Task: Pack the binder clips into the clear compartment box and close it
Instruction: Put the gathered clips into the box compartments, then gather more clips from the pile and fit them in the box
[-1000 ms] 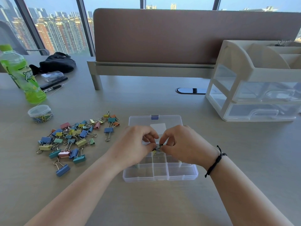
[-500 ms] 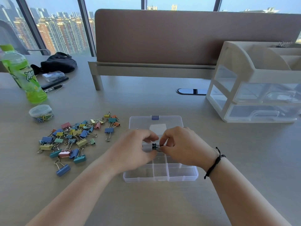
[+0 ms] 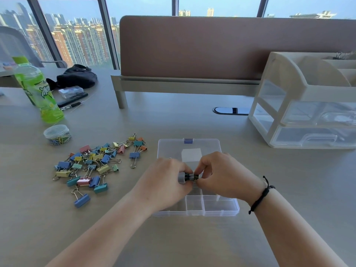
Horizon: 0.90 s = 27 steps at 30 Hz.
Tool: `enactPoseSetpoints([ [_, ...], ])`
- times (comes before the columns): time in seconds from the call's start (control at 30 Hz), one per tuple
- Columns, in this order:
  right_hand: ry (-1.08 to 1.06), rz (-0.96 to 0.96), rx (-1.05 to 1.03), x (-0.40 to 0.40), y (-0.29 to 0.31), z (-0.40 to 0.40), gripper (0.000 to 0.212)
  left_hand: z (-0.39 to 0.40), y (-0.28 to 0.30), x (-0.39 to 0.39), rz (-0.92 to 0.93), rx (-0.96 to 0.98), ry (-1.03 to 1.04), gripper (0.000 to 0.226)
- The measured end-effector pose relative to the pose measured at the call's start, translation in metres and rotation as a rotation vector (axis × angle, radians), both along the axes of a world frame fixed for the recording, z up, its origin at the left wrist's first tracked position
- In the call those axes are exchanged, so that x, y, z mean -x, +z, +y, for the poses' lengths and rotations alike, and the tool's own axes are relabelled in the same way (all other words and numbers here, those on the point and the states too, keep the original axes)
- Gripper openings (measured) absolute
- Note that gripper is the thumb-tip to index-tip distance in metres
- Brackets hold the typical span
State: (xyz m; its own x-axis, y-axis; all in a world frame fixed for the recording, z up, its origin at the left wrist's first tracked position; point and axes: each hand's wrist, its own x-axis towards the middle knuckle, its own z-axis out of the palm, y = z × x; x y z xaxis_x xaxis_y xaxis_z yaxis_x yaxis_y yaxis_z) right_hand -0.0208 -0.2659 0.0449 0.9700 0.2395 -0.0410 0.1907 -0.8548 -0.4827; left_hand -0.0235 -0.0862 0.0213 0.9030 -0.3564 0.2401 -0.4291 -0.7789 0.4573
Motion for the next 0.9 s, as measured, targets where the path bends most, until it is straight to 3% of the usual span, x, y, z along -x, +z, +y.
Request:
enactPoseSetpoints([
  [0.2,0.016,0.019,0.076,0.0,0.006,-0.005,0.013,0.023,0.011,0.008,0.037,0.053,-0.122,0.025],
  [0.4,-0.068,-0.237,0.168,-0.001,0.018,0.026,0.025,0.088,0.015,-0.012,-0.026,0.06,0.172,0.023],
  [0.53,0.089,-0.216,0.064,-0.016,0.02,0.079,0.016,0.133,0.009,-0.027,-0.05,0.037,0.431,0.025],
  [0.63,0.203,-0.217,0.065,-0.04,0.014,0.122,0.031,0.164,0.001,-0.034,0.034,0.015,0.583,0.036],
  [0.9,0.258,-0.095,0.102,-0.099,-0.003,0.2,0.053,0.201,-0.004,-0.038,0.182,0.14,0.571,0.047],
])
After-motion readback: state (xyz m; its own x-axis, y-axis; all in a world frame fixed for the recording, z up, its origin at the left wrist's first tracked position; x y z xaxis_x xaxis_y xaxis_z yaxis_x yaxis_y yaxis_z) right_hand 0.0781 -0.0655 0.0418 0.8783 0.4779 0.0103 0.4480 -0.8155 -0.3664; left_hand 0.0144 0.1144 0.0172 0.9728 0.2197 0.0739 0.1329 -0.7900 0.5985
